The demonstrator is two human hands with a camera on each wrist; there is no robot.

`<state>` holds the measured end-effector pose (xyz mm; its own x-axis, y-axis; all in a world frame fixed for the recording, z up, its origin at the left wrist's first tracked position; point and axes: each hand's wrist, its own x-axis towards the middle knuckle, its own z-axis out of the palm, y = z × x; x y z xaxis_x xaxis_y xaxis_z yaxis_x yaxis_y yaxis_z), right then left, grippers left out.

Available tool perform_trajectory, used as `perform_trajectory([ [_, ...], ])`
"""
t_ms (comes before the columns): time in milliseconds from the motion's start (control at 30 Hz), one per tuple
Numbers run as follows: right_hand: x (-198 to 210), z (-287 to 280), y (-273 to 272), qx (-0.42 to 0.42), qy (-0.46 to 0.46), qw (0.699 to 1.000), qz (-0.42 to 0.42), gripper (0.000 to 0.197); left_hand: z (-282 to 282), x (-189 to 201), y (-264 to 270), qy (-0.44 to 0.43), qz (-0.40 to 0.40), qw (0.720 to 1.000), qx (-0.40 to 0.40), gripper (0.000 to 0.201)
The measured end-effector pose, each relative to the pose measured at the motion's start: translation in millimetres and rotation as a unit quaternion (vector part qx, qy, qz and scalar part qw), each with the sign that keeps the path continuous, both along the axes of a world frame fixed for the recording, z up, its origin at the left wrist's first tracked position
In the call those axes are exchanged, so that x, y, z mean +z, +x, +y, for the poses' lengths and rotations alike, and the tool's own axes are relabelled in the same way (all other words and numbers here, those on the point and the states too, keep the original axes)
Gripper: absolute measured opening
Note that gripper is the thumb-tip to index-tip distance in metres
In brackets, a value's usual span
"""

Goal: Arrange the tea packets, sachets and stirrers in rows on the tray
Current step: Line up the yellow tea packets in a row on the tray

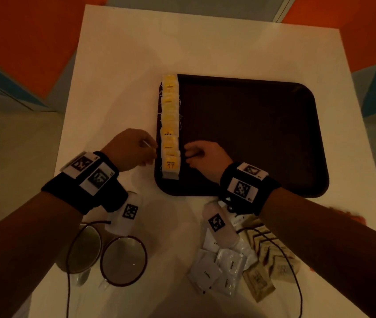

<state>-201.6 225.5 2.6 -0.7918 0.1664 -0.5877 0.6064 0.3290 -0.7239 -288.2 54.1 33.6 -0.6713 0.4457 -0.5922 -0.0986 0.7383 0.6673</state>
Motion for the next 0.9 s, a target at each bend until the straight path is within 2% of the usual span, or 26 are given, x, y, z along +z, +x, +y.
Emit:
perform_trajectory([
  [67, 3, -5, 10, 0.022, -0.023, 0.999, -0.018, 0.040, -2, 1, 7, 0.002, -0.036, 0.999, -0.005, 0.012],
  [167, 12, -15, 17, 0.032, -0.057, 0.998, 0.006, 0.037, 0, -1, 11, 0.017, -0.040, 0.999, 0.002, 0.014],
  [267, 9, -20, 18, 0.012, -0.051, 0.998, 0.018, 0.038, 1, -3, 13, 0.021, -0.037, 0.999, 0.010, 0.015],
  [367, 0, -20, 22, -0.015, -0.019, 1.000, -0.010, 0.045, 2, -5, 16, 0.024, -0.045, 0.999, 0.018, 0.013],
  [467, -6, -22, 28, -0.016, -0.019, 0.999, -0.028, 0.044, 3, -8, 20, 0.030, -0.048, 0.998, 0.022, 0.012],
  [733, -5, -21, 25, -0.038, -0.059, 0.997, -0.013, 0.036, 6, -12, 23, 0.007, -0.004, 1.000, -0.012, 0.015],
  [900, 5, -10, 28, -0.030, -0.067, 0.997, -0.018, 0.039, 1, 6, 30, 0.023, 0.005, 1.000, -0.017, 0.012],
])
